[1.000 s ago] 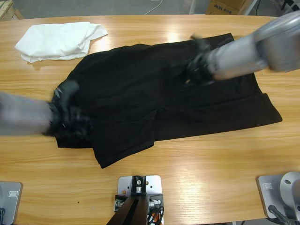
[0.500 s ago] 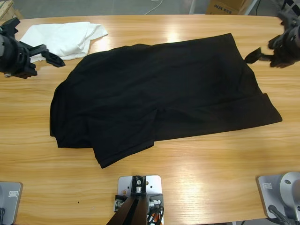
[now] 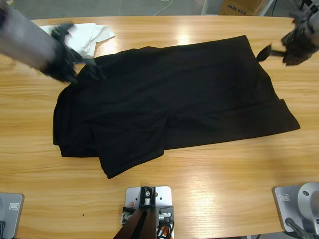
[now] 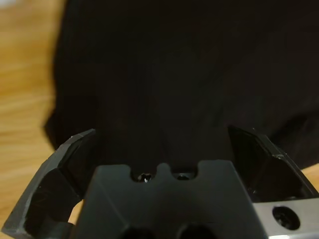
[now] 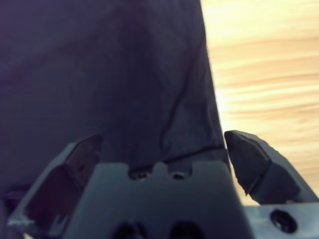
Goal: Fold clothes
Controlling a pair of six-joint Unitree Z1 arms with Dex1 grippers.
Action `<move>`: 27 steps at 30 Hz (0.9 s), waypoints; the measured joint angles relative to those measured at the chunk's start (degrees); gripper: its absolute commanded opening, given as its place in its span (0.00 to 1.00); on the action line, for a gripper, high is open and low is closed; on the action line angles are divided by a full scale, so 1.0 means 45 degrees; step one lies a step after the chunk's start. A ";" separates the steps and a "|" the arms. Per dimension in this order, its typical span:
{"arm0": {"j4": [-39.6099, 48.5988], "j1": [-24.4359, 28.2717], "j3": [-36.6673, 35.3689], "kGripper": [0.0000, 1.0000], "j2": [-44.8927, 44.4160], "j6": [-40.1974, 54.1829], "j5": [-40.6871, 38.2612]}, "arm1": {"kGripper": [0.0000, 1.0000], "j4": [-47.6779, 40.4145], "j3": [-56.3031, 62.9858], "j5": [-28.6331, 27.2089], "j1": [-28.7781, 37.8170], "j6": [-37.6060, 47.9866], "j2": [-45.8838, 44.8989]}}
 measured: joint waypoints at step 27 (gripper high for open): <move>0.0446 -0.3606 0.2125 0.00 0.1160 -0.6727 0.1186 | 0.00 -0.2411 0.5089 -0.0403 0.3025 0.4431 -0.1195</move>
